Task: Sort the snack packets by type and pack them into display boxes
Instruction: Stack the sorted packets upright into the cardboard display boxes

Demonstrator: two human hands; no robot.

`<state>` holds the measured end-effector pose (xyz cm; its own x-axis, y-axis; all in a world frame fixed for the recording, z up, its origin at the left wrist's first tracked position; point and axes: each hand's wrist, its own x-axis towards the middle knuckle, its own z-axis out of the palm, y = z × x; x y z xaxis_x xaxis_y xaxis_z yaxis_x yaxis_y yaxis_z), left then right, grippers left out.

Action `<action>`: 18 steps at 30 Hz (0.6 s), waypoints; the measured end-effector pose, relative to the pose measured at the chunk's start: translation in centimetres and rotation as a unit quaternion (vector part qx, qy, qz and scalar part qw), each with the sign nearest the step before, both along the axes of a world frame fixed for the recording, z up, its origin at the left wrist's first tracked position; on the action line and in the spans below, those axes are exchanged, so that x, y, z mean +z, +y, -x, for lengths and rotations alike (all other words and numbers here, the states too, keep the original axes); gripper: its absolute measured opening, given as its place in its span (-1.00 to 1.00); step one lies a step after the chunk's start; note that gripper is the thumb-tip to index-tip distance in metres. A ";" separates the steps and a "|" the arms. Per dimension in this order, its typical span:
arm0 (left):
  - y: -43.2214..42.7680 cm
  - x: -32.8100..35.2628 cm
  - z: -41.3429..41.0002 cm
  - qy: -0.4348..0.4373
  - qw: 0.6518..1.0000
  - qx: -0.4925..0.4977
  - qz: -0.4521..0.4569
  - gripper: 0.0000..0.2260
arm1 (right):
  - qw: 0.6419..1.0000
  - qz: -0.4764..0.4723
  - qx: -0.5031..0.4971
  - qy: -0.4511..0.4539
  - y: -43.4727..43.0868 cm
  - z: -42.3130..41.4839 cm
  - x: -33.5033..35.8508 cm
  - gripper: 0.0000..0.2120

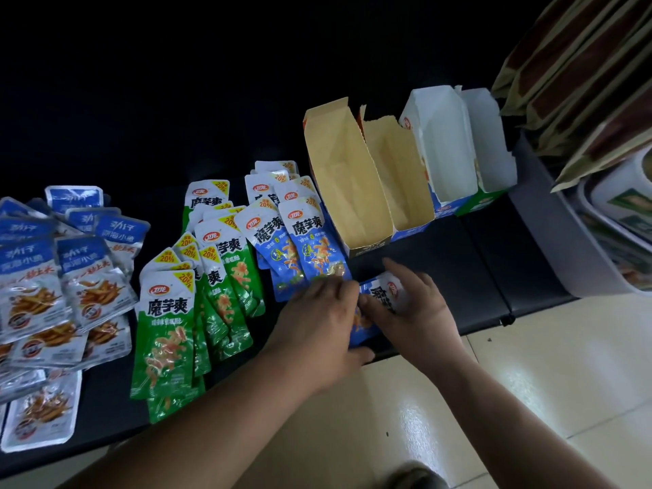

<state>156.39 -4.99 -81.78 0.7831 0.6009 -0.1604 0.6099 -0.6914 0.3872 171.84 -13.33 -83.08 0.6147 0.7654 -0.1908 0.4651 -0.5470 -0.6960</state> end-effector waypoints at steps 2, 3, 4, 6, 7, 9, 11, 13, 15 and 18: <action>-0.2 0.2 -0.8 0.023 0.999 0.005 -0.034 -0.37 | 0.999 0.017 -0.027 0.031 0.3 -0.1 0.5 -0.20; -0.3 0.3 -1.1 0.030 0.998 0.010 -0.046 -0.39 | 0.998 0.022 -0.044 0.048 0.3 -0.1 0.7 -0.16; -0.4 0.3 -1.4 0.036 0.998 0.013 -0.055 -0.42 | 0.996 0.019 -0.061 0.061 0.4 -0.2 0.8 -0.14; -0.8 0.5 -1.8 0.045 0.997 0.019 -0.062 -0.49 | 0.994 0.009 -0.073 0.079 0.4 -0.3 1.0 -0.15; -0.9 0.5 -1.9 0.047 0.997 0.024 -0.064 -0.52 | 0.994 0.007 -0.067 0.087 0.3 -0.4 1.1 -0.16; -0.9 0.6 -1.9 0.043 0.996 0.033 -0.071 -0.53 | 0.992 -0.010 -0.051 0.118 -0.3 -0.6 1.1 -0.20; -1.1 0.6 -1.5 0.037 0.996 0.038 -0.066 -0.52 | 0.981 -0.049 -0.057 0.181 -1.1 -1.1 1.1 -0.22; -1.4 0.1 -1.3 0.013 0.997 0.042 -0.065 -0.53 | 0.973 -0.067 -0.073 0.207 -1.8 -1.5 0.7 -0.37; -1.7 -0.2 -1.3 0.003 0.997 0.042 -0.070 -0.48 | 0.982 -0.053 -0.060 0.169 -2.0 -1.6 0.3 -0.63; -1.9 -0.7 -1.8 -0.006 0.997 0.041 -0.073 -0.41 | 0.989 -0.043 -0.049 0.130 -2.0 -1.3 -0.1 -0.64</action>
<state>158.23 -6.87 -82.47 0.7319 0.6790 -0.0584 0.6626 -0.6890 0.2938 173.13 -15.28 -83.19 0.6257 0.7242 -0.2898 0.2115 -0.5151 -0.8306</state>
